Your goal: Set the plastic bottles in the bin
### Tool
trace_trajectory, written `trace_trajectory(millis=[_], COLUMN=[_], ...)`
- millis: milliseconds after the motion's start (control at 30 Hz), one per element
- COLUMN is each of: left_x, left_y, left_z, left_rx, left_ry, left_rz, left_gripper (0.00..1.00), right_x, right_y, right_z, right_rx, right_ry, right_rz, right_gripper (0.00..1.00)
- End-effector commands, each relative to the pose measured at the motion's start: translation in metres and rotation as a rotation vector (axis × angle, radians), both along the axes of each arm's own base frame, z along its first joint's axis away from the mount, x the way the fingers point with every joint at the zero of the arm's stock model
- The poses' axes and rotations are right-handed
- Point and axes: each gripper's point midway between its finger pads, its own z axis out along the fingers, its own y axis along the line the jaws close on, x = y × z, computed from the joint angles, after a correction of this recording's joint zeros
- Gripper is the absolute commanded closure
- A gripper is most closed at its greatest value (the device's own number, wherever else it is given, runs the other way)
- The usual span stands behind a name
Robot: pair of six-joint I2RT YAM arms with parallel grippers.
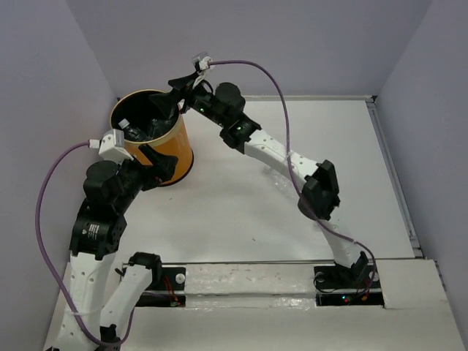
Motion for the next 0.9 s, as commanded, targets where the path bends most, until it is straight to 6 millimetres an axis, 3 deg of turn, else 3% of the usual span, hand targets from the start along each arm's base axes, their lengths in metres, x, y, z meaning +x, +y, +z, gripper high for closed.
trace_trajectory(millis=[0,33,67,100,133,167,200,233,267,300,333,367,400,467,533,567,633,667,867], left_x=[0.011,0.015,0.017,0.023,0.030,0.033,0.034,0.034,0.035,0.033,0.037,0.039,0.043,0.051,0.058,0.061,0.073,0.078,0.107], left_y=[-0.032,-0.036,-0.043,-0.051,-0.055,-0.063,-0.075,-0.102,-0.115,-0.142,-0.156,-0.169,-0.192,-0.218,-0.238,-0.256,-0.284,-0.296,-0.325], left_z=[0.013,0.012,0.001,-0.009,-0.009,-0.021,-0.024,-0.032,-0.038,-0.055,-0.053,-0.061,-0.073,-0.096,-0.108,-0.101,-0.118,-0.145,-0.189], left_rx=[-0.095,-0.106,-0.111,-0.129,-0.136,-0.137,-0.138,-0.140,-0.137,-0.119,-0.153,-0.157,-0.161,-0.169,-0.166,-0.176,-0.141,-0.102,-0.033], left_ry=[-0.038,-0.038,-0.012,0.026,0.011,0.037,0.045,0.065,0.079,0.130,0.123,0.142,0.161,0.211,0.229,0.208,0.248,0.300,0.365], left_rz=[-0.143,-0.153,-0.173,-0.181,-0.161,-0.157,-0.166,-0.199,-0.204,-0.258,-0.268,-0.284,-0.318,-0.335,-0.347,-0.373,-0.399,-0.416,-0.384], left_gripper=[0.01,0.01,0.01,0.01,0.01,0.01,0.01,0.01,0.01,0.01,0.01,0.01,0.01,0.01,0.01,0.01,0.01,0.01,0.01], right_x=[-0.042,-0.030,-0.021,-0.037,-0.031,-0.025,-0.023,-0.020,-0.022,-0.025,-0.023,-0.036,-0.040,-0.058,-0.066,-0.067,-0.071,-0.072,-0.081], right_y=[-0.096,-0.103,-0.127,-0.159,-0.179,-0.195,-0.216,-0.261,-0.283,-0.303,-0.334,-0.357,-0.388,-0.422,-0.451,-0.475,-0.509,-0.518,-0.548], right_z=[0.119,0.069,0.060,0.081,0.064,0.007,-0.008,-0.043,-0.024,-0.074,-0.093,-0.091,-0.132,-0.153,-0.175,-0.184,-0.205,-0.214,-0.254], right_rx=[0.109,0.034,0.019,0.050,0.032,-0.044,-0.054,-0.069,-0.020,-0.054,-0.063,-0.045,-0.095,-0.119,-0.166,-0.172,-0.187,-0.194,-0.213], right_ry=[-0.102,-0.007,0.023,0.023,0.074,0.176,0.222,0.326,0.323,0.432,0.479,0.481,0.563,0.596,0.642,0.668,0.728,0.753,0.864], right_rz=[-0.059,-0.094,-0.140,-0.166,-0.230,-0.280,-0.331,-0.439,-0.476,-0.517,-0.601,-0.650,-0.762,-0.860,-0.958,-1.018,-1.093,-1.109,-1.163], right_gripper=[0.03,0.03,0.04,0.04,0.04,0.04,0.04,0.04,0.04,0.04,0.04,0.04,0.04,0.04,0.04,0.04,0.04,0.04,0.03])
